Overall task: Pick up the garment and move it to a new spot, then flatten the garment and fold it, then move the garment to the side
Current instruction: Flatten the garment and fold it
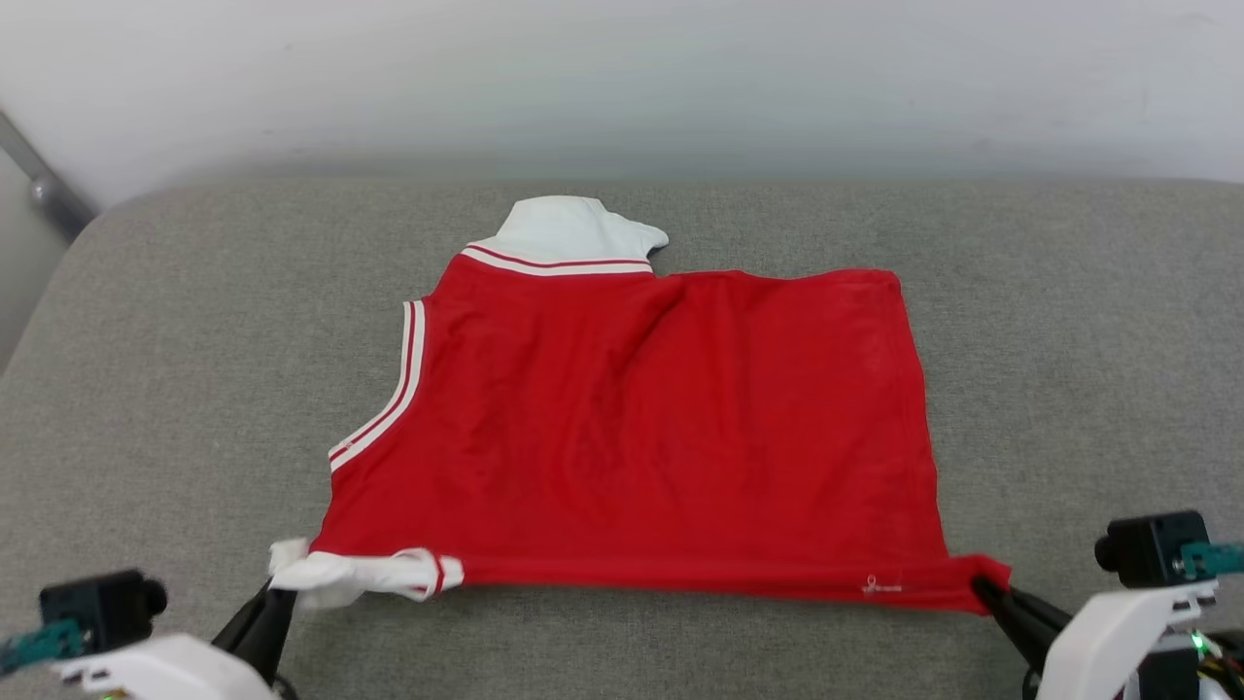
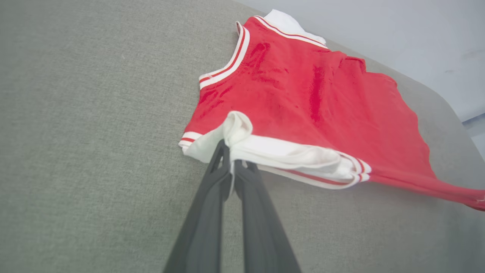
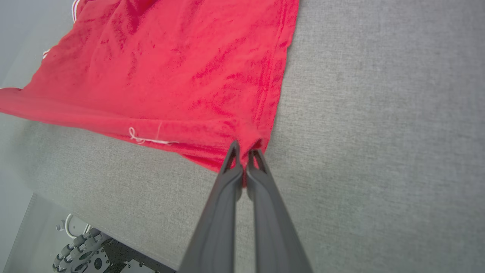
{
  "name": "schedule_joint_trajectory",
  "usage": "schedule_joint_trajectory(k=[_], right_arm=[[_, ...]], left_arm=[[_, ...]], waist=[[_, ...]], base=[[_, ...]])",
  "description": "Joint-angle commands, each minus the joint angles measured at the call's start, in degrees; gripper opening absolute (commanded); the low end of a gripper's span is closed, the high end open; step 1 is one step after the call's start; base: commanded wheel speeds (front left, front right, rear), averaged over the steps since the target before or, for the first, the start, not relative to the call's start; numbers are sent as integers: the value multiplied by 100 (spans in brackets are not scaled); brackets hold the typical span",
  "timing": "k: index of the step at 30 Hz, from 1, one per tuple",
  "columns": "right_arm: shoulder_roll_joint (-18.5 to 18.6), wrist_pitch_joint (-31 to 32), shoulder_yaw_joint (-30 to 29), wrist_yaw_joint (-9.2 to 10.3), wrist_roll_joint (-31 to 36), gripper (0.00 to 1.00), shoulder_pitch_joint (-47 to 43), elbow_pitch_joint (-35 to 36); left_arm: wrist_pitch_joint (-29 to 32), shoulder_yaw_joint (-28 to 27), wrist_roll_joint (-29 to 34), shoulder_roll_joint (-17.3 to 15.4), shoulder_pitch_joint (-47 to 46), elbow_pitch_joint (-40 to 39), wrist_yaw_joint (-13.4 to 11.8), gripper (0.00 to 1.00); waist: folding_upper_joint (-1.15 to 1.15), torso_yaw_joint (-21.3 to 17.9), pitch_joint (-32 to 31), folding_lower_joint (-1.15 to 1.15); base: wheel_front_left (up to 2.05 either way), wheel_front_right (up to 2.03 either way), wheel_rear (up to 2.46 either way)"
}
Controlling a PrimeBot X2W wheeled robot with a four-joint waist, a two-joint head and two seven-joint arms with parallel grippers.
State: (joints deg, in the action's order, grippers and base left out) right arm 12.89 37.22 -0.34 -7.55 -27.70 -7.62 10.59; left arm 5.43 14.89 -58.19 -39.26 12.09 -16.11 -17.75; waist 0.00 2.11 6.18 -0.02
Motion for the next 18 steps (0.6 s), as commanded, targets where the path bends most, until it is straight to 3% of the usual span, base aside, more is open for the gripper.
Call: schedule_joint_trajectory(k=[1, 9, 18], right_arm=[[-22, 33, -16, 12, 52, 0, 169, -24], [104, 42, 421, 11, 167, 0, 1308, -548], [266, -179, 968, 10, 148, 0, 2574, -1456]], left_arm=[[59, 24, 7, -7, -243, 49, 38, 0], [648, 405, 140, -46, -1575, 679, 415, 0], [972, 693, 275, 149, -2848, 1500, 810, 0]], waist=[[0, -4, 23, 2], [0, -109, 546, 2], [0, -209, 1258, 2]], base=[[0, 0, 0], [0, 0, 0], [0, 0, 0]])
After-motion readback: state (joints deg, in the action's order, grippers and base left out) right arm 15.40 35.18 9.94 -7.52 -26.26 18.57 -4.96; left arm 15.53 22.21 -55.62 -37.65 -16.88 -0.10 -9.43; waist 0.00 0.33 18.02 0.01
